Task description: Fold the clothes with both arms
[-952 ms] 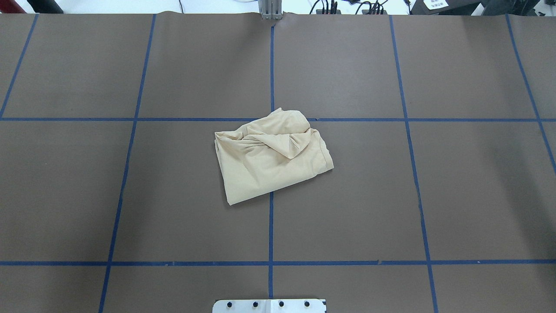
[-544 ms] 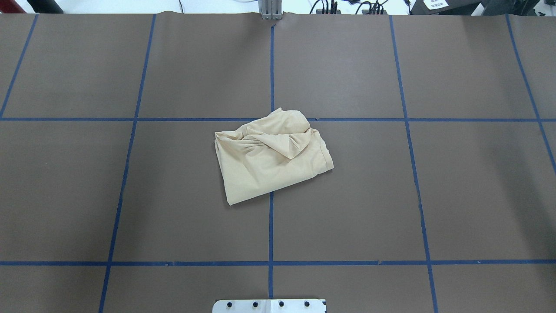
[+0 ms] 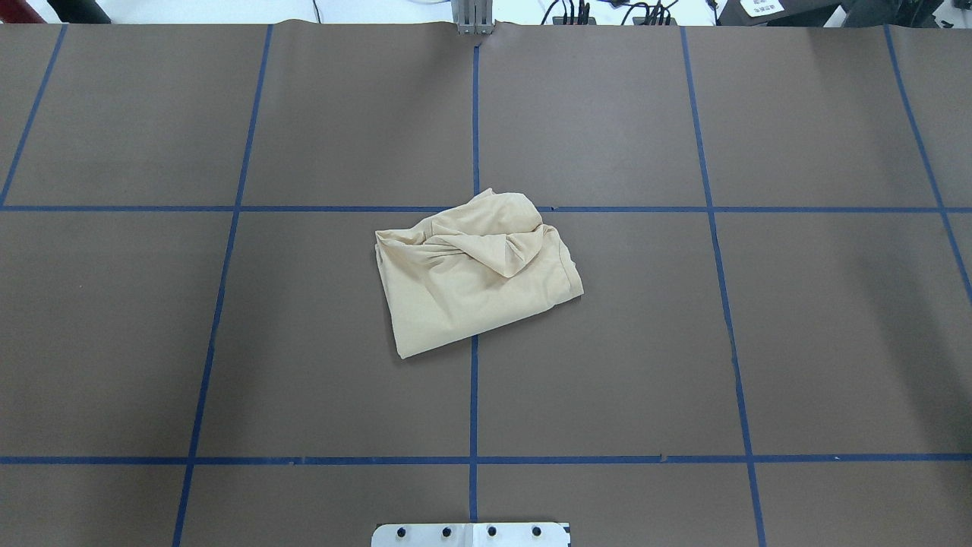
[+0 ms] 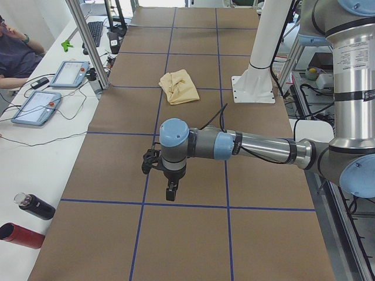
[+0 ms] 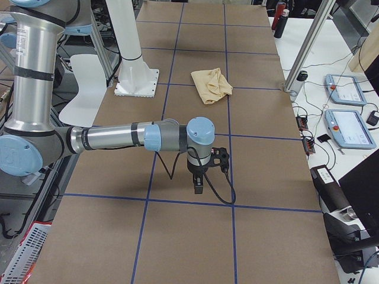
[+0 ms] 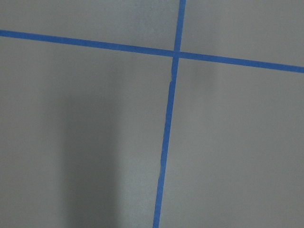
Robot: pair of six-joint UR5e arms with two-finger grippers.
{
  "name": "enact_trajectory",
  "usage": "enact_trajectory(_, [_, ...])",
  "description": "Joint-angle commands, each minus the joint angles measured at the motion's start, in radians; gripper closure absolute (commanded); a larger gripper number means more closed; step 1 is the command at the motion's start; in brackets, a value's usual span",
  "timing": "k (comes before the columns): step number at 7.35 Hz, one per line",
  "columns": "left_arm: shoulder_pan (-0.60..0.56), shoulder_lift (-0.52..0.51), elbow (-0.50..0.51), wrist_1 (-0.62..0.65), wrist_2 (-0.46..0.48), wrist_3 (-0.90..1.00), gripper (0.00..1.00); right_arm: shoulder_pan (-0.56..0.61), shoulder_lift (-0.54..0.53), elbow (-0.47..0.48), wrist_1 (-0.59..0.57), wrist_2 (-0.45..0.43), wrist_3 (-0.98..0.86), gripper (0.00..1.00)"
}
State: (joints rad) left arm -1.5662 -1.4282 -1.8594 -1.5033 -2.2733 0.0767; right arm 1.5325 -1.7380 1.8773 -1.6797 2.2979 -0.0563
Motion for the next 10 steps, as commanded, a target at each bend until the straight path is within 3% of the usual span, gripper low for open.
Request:
enact_trajectory(1, [0.000,0.000,0.000,0.000,0.000,0.000,0.00,0.001,0.000,0.000,0.000,0.000,0.001,0.00])
enact_trajectory(10, [0.000,0.014,-0.001,0.005,0.000,-0.002,0.00,0.000,-0.003,0.002,0.000,0.000,0.001,0.00])
